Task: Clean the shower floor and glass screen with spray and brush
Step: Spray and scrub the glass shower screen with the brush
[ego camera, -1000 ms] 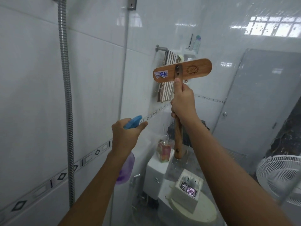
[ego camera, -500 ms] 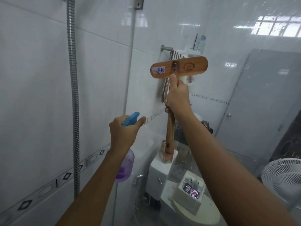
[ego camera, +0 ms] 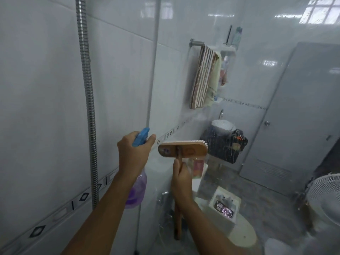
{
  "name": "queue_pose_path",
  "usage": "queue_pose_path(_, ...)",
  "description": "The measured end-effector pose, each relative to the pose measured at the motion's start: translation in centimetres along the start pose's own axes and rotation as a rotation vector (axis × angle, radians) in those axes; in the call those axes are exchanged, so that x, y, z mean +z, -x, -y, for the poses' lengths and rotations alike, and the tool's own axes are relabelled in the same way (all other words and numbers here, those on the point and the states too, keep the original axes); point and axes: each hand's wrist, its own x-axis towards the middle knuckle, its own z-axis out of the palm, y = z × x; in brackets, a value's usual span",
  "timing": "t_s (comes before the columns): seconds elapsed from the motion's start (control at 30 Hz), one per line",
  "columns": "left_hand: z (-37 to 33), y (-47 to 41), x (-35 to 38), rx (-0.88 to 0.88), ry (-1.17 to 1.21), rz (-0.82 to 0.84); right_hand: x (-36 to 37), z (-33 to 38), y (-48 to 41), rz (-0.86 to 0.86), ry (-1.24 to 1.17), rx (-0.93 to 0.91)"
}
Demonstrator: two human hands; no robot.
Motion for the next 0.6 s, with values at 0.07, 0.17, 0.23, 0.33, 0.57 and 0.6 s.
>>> queue_pose_path(0.07, -0.1, 0.0, 0.1, 0.002, 0.003, 0.011, -0.1, 3.1, -1.7, -0.008, 0.044, -0.070)
queue_pose_path(0.17, -0.5, -0.1, 0.1, -0.002, 0.009, 0.019, -0.4, 10.9, -5.9, -0.052, -0.020, -0.205)
queue_pose_path(0.23, -0.6, -0.3, 0.1, 0.010, 0.017, 0.003, -0.9, 15.5, -8.2, -0.068, -0.038, -0.260)
queue_pose_path(0.33, -0.6, -0.5, 0.1, 0.015, 0.014, 0.000, -0.8, 16.2, -8.7, -0.072, -0.035, -0.275)
queue_pose_path(0.57, -0.2, -1.0, -0.4, 0.047, 0.022, -0.007, 1.5, 1.7, -0.4, 0.002, 0.086, -0.014)
queue_pose_path(0.6, -0.1, -1.0, -0.4, 0.050, 0.018, -0.003, 1.2, 1.8, -0.6, 0.003, 0.094, -0.018)
